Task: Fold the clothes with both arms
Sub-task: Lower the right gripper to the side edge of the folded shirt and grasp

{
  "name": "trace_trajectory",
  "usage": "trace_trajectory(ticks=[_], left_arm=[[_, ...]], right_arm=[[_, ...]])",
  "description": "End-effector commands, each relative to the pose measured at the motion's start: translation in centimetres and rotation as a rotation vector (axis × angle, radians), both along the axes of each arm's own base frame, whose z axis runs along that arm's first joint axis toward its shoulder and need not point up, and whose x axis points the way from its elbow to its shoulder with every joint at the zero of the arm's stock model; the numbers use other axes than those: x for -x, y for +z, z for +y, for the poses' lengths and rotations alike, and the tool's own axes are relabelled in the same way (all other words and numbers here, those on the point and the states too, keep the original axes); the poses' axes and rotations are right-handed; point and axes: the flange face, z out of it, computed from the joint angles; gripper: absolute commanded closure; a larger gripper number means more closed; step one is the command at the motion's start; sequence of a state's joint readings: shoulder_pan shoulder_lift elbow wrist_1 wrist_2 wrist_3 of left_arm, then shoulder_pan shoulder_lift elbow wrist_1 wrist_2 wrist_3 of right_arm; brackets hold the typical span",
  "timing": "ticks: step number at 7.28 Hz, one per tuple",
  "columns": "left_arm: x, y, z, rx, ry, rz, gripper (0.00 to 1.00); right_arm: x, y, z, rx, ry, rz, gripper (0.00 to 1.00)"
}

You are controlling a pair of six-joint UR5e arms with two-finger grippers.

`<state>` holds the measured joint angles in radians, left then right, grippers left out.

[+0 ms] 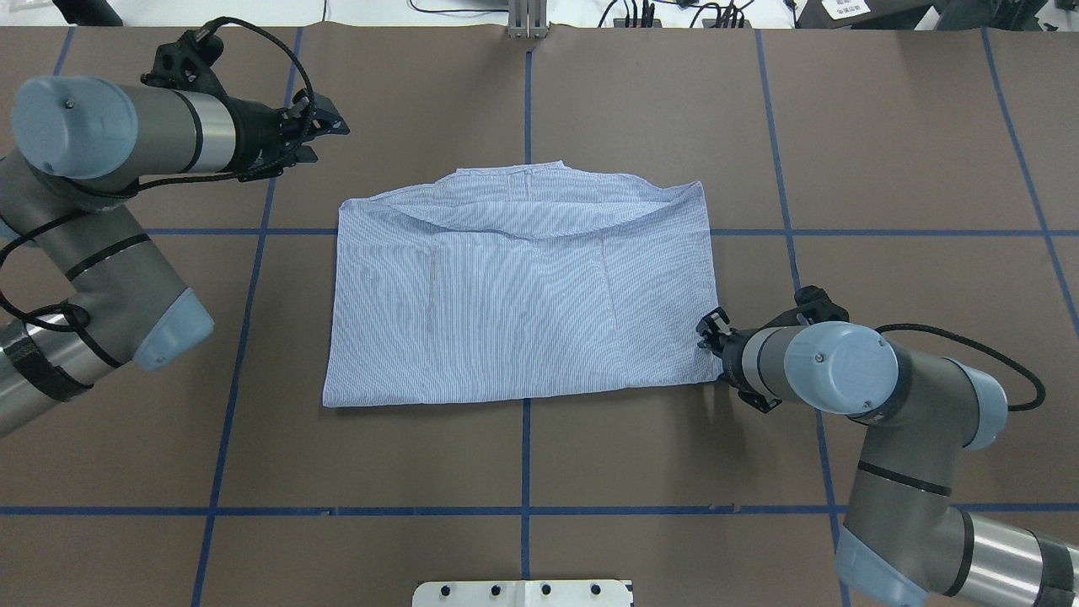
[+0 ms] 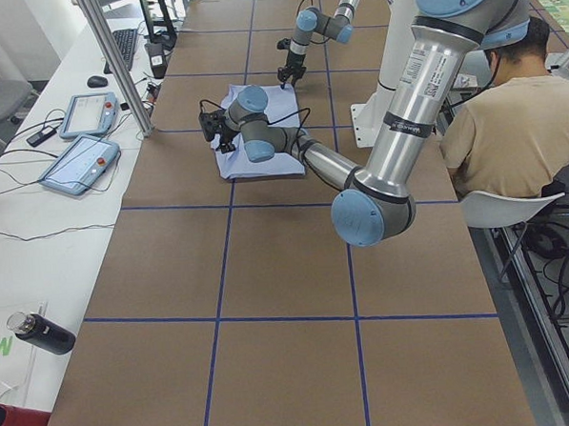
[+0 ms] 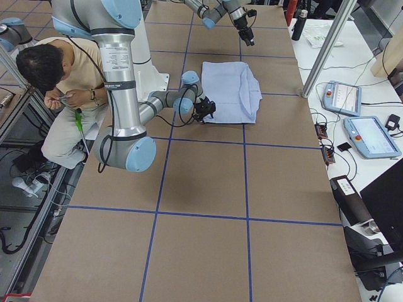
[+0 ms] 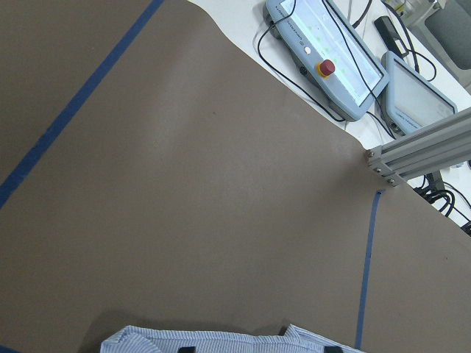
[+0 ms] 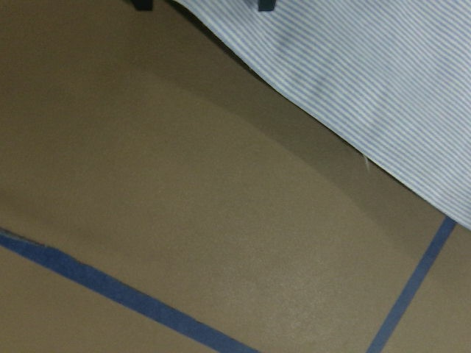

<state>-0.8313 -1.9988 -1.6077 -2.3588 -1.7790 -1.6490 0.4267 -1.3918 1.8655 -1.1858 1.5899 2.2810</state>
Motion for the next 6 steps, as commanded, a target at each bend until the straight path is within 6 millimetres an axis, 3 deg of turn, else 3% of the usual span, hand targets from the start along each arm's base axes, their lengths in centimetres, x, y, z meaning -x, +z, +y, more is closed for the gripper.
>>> trace_trajectory(ticks=[1, 4, 5, 6], left_arm=[[0.1, -0.2, 0.1, -0.002, 0.000, 0.002, 0.34], [0.1, -0.5, 0.1, -0.004, 0.001, 0.007, 0.35], [0.3, -1.6, 0.4, -0.016, 0.001, 0.026, 0.35], [1.0, -3.2, 1.1, -0.034, 0.005, 0.054, 0.35]], right_arm=[[-0.2, -0.4, 0.0, -0.003, 0.004, -0.007, 1.00], [-1.0, -1.4, 0.3, -0.017, 0.009, -0.026, 1.00], [-1.5, -2.4, 0.6, -0.020, 0.005, -0.047, 1.00], [-3.4, -3.7, 3.6, -0.016, -0.050, -0.082, 1.00]])
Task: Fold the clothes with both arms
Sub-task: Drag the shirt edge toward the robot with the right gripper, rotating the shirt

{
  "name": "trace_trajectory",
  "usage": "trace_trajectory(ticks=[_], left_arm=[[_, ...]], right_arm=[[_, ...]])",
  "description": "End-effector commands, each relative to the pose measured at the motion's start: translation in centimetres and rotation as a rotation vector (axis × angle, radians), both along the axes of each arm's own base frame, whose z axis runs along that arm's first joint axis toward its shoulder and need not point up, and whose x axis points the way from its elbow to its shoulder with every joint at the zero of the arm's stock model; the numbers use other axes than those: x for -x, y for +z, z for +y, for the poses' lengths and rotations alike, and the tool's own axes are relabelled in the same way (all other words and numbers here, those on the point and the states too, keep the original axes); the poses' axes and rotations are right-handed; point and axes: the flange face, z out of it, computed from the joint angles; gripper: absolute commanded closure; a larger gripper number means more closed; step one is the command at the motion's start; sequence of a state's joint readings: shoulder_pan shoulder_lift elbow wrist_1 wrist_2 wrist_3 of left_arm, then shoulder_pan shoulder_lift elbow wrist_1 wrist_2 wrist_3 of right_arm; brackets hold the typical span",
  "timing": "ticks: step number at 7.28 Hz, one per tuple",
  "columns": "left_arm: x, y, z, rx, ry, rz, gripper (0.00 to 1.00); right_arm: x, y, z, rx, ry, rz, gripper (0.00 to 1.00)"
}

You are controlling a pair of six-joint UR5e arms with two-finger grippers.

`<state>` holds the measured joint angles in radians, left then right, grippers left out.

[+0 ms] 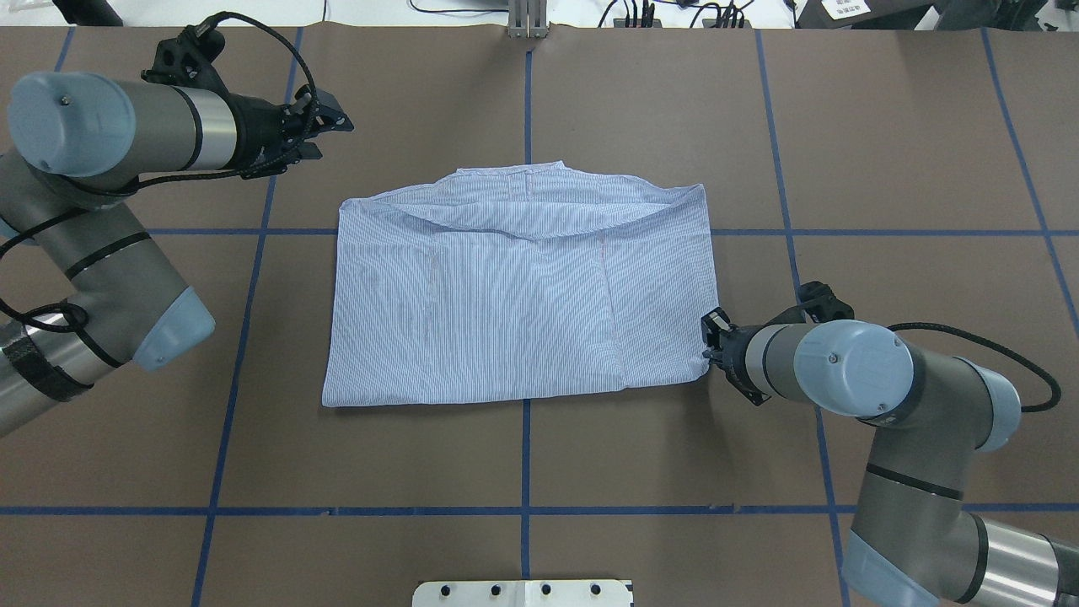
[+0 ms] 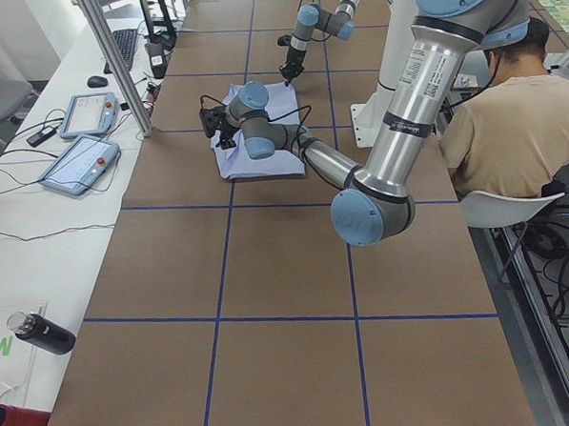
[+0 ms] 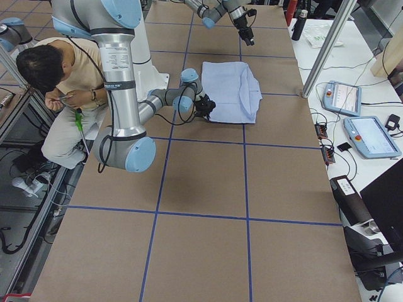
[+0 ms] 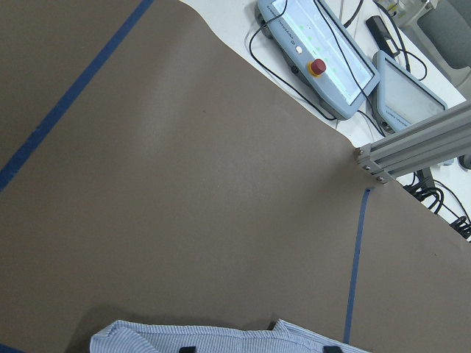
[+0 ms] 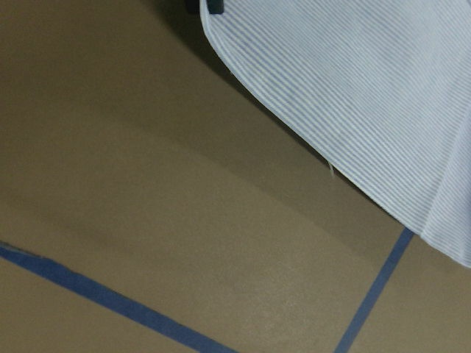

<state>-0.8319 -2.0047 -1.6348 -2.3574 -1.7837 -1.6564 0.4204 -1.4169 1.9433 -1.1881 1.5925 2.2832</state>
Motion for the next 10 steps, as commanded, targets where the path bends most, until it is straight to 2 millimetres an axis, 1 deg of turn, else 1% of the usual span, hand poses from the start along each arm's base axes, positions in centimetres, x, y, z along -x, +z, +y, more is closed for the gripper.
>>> trace_trajectory(ticks=[1, 2, 3, 4, 5, 6, 7, 8, 9, 10], left_arm=[[1.3, -2.9, 1.6, -0.033, 0.023, 0.054, 0.35], [2.4, -3.6, 3.0, -0.050, 0.030, 0.074, 0.35], [2.2, -2.2, 3.3, -0.041, 0.050, 0.055, 0.35], [2.7, -2.9, 3.6, -0.050, 0.046, 0.066, 0.35], [3.0, -4.0, 4.3, -0.060, 0.050, 0.088, 0.31], [2.2, -2.4, 5.2, -0.032, 0.078, 0.077, 0.30], [1.2, -0.5, 6.9, -0.010, 0.107, 0.057, 0.27], [0.3, 3.1, 8.7, 0.046, 0.127, 0.020, 0.24], [0.7, 5.6, 10.1, 0.093, 0.137, 0.000, 0.23], [-1.2, 6.6, 12.0, 0.172, 0.157, 0.019, 0.23]], right_arm=[[-2.6, -3.2, 6.6, -0.006, -0.124, -0.072, 1.00], [-1.5, -4.5, 11.6, -0.001, -0.240, -0.102, 1.00], [-0.6, -5.4, 16.6, -0.002, -0.351, -0.121, 1.00], [0.3, -4.7, 20.0, 0.006, -0.426, -0.105, 1.00], [0.5, -3.3, 23.0, 0.010, -0.481, -0.074, 0.64], [0.2, -2.4, 26.2, -0.031, -0.496, -0.045, 0.01], [0.3, -2.5, 27.1, -0.070, -0.475, -0.042, 0.00], [-1.1, -5.0, 25.0, -0.088, -0.418, -0.095, 0.00], [-3.2, -7.3, 20.5, -0.097, -0.320, -0.142, 0.00], [-3.3, -9.8, 16.6, -0.113, -0.237, -0.196, 0.00]])
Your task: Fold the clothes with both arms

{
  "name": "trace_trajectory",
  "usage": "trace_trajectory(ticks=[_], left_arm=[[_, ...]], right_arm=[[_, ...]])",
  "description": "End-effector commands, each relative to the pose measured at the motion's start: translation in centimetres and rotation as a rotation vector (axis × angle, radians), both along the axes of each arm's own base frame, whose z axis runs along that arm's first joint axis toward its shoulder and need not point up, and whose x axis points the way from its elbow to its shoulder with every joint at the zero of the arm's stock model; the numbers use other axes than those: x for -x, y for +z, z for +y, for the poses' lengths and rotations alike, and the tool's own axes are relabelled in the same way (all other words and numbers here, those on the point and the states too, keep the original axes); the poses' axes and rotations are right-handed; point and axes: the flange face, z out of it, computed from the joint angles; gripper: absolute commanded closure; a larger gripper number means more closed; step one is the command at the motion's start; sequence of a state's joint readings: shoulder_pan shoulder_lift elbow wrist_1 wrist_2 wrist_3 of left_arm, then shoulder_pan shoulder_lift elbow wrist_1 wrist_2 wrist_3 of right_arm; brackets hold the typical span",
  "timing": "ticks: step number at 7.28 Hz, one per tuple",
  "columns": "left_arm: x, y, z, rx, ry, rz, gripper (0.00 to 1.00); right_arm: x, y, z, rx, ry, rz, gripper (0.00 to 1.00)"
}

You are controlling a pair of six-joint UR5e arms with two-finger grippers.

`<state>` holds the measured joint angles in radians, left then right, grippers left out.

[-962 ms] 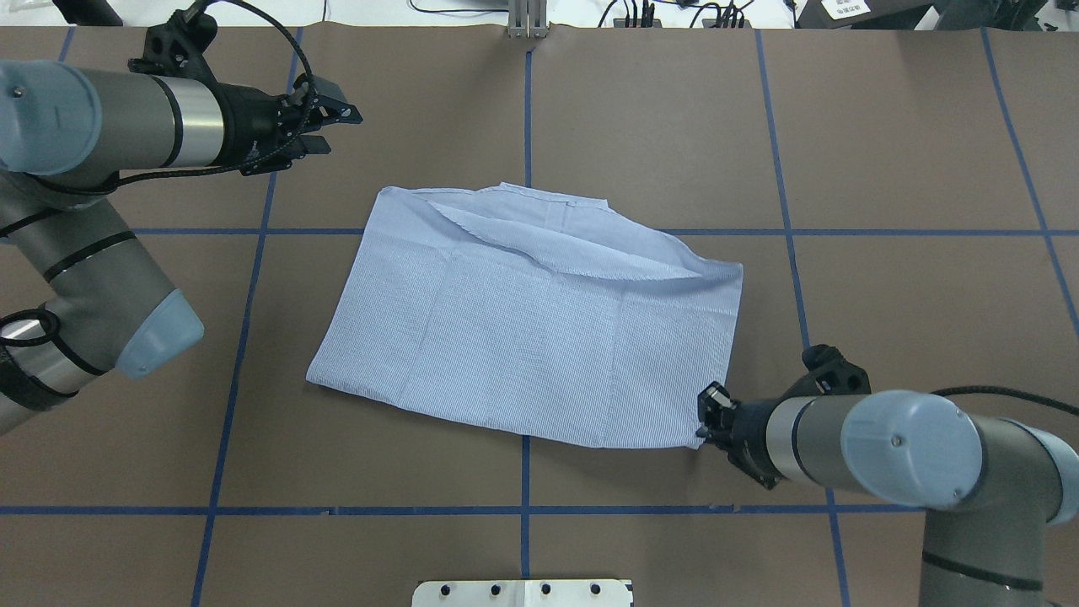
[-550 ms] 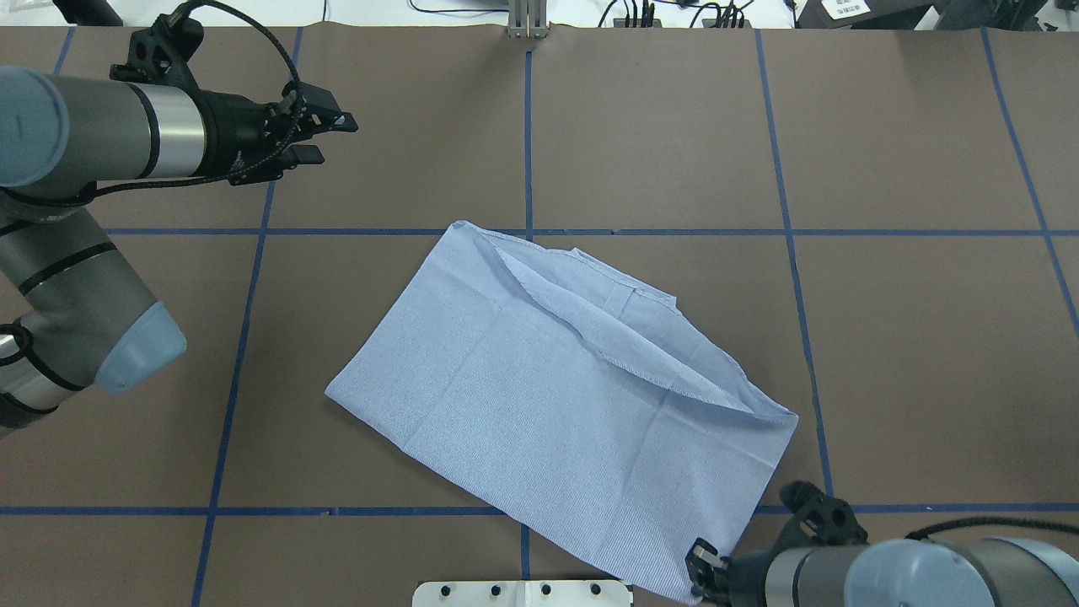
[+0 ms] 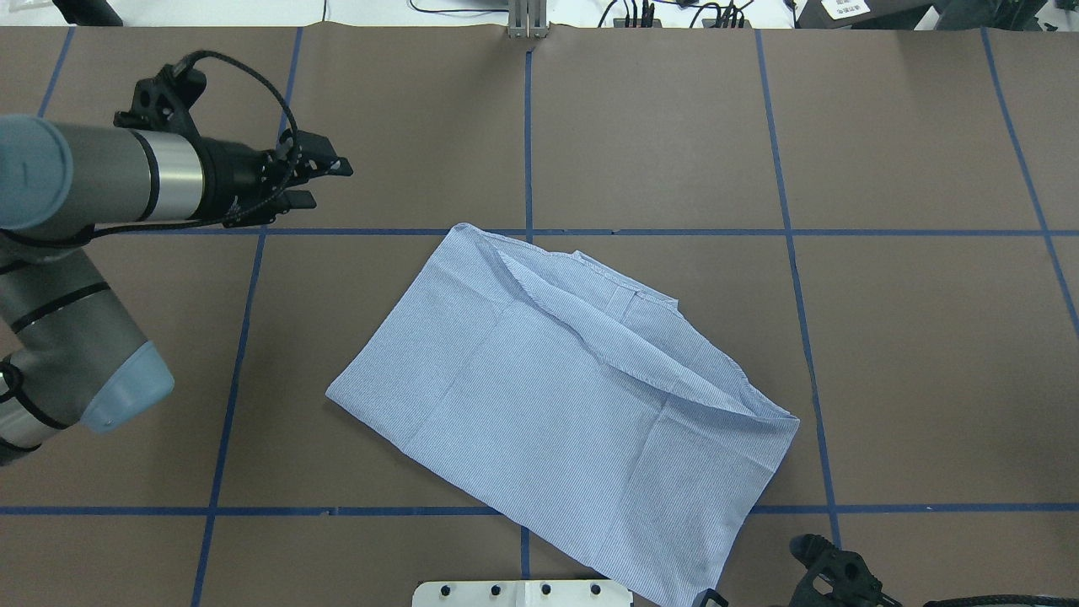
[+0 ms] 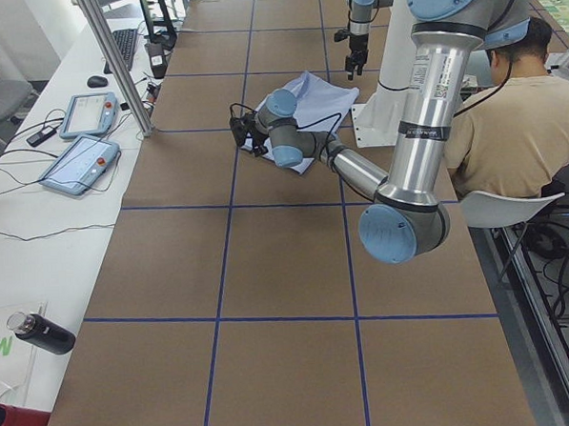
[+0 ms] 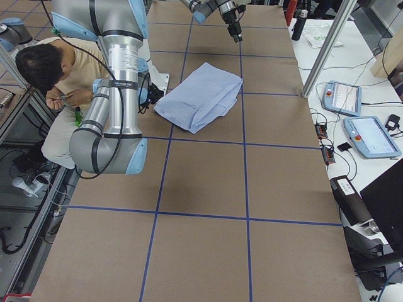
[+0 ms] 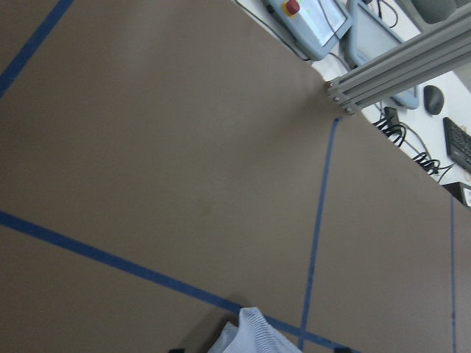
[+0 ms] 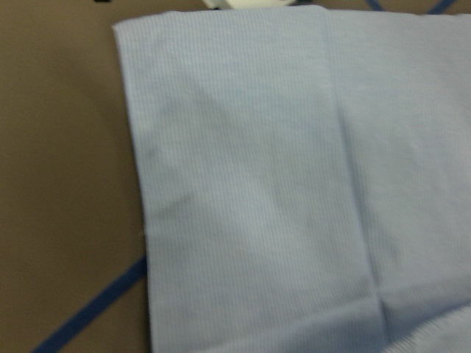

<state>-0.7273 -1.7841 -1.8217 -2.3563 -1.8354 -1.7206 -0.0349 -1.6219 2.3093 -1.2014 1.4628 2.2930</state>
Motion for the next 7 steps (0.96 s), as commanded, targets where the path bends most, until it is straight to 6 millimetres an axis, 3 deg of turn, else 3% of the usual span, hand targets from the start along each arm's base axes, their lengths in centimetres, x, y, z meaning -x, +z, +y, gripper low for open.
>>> trace_trajectory(ticks=[1, 2, 3, 4, 5, 6, 7], left_arm=[[-2.3, 1.6, 3.2, 0.137, 0.033, -0.013, 0.23], [-5.3, 1.1, 6.3, 0.194, 0.058, -0.002, 0.23], [-9.7, 1.5, 10.5, 0.175, 0.020, -0.032, 0.25], [-10.7, 1.7, 11.8, 0.164, 0.032, -0.043, 0.26], [-9.8, 2.3, 12.1, 0.138, 0.014, -0.058, 0.28], [-8.6, 2.3, 12.5, -0.001, -0.017, -0.105, 0.28], [-5.6, 2.7, 13.7, -0.055, -0.032, -0.060, 0.28]], right_arm=[[-1.1, -3.3, -9.0, -0.002, 0.186, -0.073, 0.00], [-0.9, -3.7, -13.0, -0.003, 0.241, -0.078, 0.00], [0.2, -4.9, -17.2, -0.027, 0.260, -0.084, 0.00], [0.6, -4.1, -20.1, -0.022, 0.280, -0.059, 0.00], [1.3, -3.5, -20.7, -0.047, 0.267, -0.035, 0.00], [1.6, -3.3, -20.9, -0.059, 0.261, -0.027, 0.00], [1.6, -3.3, -20.9, -0.059, 0.261, -0.027, 0.00]])
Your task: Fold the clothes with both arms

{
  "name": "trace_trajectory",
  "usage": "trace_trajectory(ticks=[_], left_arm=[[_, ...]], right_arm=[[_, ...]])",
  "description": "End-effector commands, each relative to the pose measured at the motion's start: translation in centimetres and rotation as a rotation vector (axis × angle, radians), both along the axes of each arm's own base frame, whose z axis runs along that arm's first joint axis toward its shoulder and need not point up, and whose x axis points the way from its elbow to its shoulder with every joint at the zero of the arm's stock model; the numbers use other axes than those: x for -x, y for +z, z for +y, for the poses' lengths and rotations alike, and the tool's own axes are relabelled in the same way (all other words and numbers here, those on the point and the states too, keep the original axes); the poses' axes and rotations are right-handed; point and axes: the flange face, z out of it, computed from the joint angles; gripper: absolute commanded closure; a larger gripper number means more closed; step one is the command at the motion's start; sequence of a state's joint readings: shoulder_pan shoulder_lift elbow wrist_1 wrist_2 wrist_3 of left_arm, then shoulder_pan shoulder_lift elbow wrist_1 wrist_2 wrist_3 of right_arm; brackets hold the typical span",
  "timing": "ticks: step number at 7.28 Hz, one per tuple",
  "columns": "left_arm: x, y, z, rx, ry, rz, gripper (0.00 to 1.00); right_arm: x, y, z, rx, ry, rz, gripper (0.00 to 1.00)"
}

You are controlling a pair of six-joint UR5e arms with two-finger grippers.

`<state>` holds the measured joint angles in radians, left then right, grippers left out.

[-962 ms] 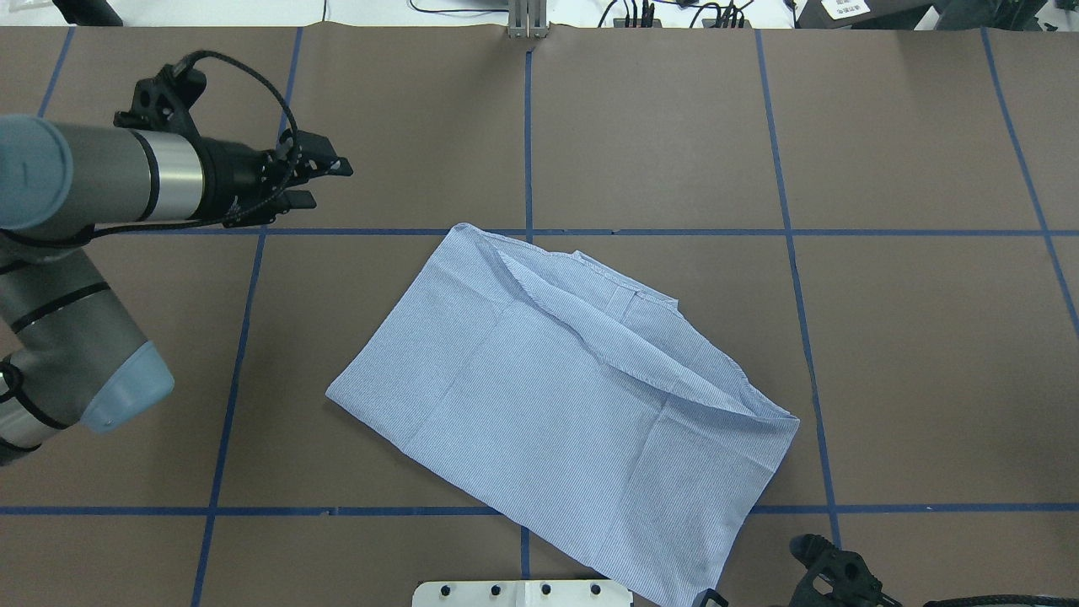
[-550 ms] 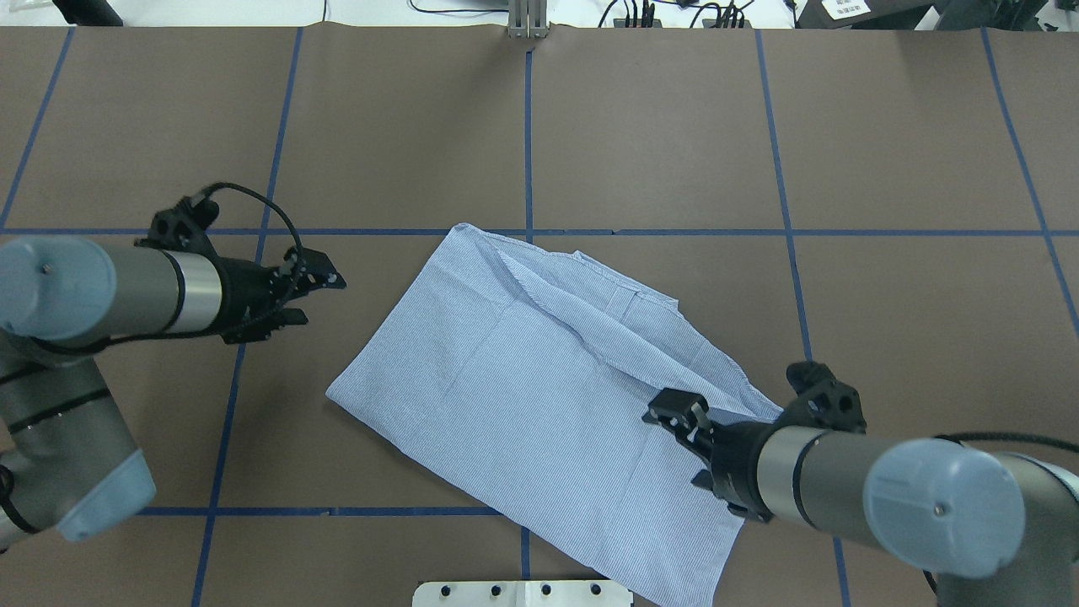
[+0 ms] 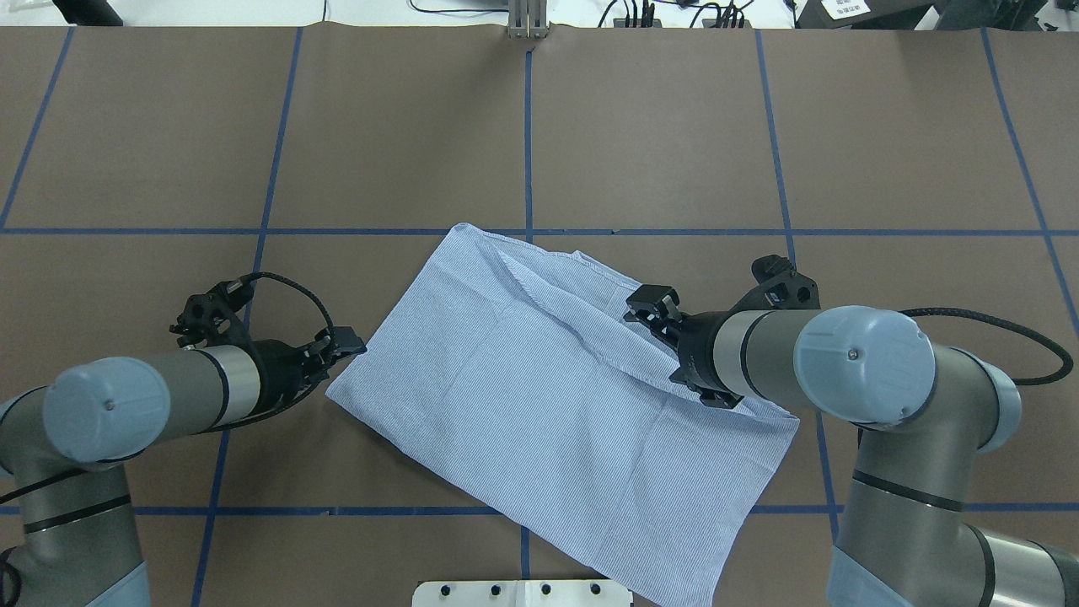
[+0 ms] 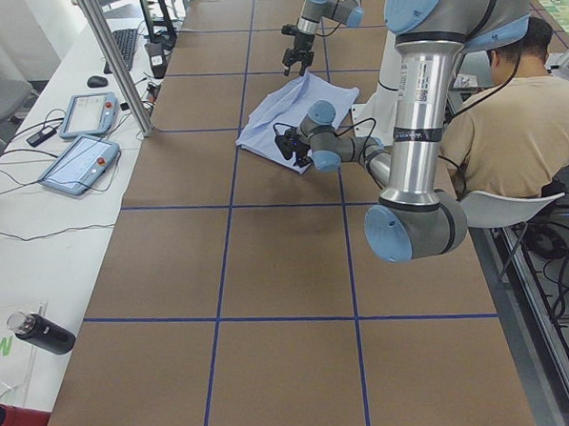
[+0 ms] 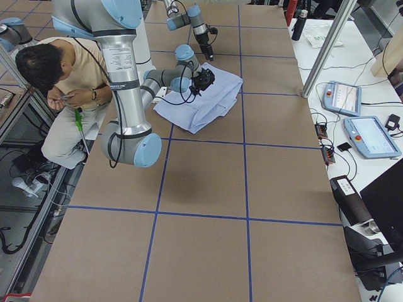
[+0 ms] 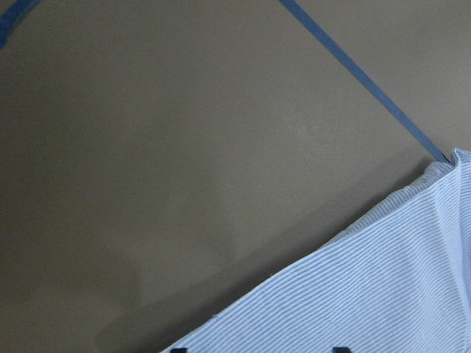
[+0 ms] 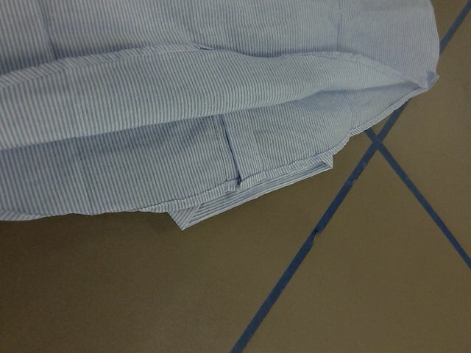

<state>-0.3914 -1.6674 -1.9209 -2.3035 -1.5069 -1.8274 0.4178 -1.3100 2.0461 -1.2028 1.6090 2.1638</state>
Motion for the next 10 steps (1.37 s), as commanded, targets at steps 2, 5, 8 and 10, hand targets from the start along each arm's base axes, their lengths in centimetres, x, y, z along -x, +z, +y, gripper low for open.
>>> trace_trajectory(ticks=[2, 5, 8, 10], left_arm=[[1.3, 3.6, 4.6, -0.149, -0.054, 0.069, 0.28], [-0.8, 6.2, 5.3, -0.171, -0.097, 0.105, 0.28], [-3.3, 6.5, 5.3, -0.187, -0.099, 0.123, 0.28], [-3.1, 7.1, 5.4, -0.188, -0.099, 0.109, 0.28]], right_arm=[[0.2, 0.1, -0.3, -0.007, -0.002, 0.005, 0.00], [-1.2, 0.6, -1.9, -0.053, 0.002, 0.038, 0.00], [-1.3, 0.9, -2.2, -0.054, 0.008, 0.045, 0.00], [-1.3, 0.8, -2.2, -0.055, 0.008, 0.044, 0.00]])
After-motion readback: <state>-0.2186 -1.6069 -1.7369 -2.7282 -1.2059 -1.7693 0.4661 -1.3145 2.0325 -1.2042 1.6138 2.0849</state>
